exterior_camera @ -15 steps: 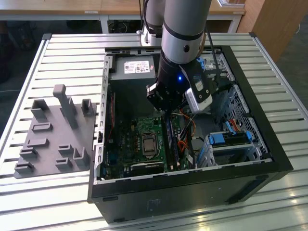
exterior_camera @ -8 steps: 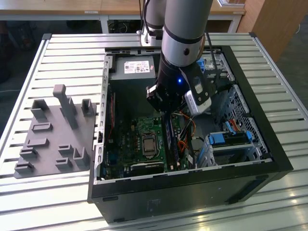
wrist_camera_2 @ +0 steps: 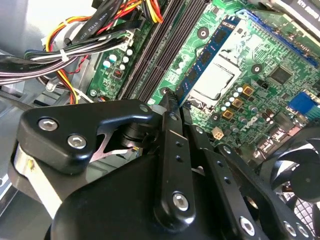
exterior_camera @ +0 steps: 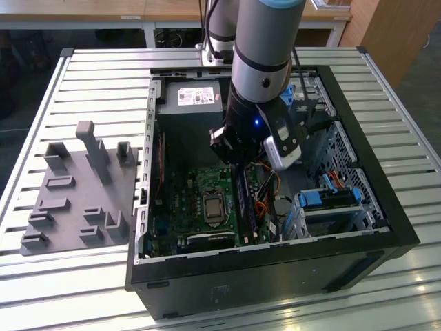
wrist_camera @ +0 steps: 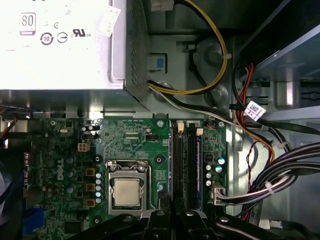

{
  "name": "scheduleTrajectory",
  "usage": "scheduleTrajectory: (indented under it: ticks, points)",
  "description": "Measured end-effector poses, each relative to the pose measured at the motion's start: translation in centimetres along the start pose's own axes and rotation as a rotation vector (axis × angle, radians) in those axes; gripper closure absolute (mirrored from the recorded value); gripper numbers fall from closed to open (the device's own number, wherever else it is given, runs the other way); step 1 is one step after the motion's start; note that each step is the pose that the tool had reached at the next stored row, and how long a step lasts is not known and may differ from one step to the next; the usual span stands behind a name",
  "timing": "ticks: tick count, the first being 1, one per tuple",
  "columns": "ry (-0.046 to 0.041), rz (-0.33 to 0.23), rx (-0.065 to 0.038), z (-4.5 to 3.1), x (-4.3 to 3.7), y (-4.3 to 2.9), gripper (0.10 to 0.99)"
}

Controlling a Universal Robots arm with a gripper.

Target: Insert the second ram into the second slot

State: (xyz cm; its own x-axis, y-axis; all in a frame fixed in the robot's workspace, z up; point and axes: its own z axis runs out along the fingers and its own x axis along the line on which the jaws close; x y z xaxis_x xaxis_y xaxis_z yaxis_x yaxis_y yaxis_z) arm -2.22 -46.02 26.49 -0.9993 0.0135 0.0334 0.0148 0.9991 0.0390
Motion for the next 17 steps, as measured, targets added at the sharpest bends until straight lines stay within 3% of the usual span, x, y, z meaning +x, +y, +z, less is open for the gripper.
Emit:
scheduleTrajectory:
  ticks: [17]
  points:
    - [0.0002,0.000,0.000,0.32,-0.02,-0.01,0.945]
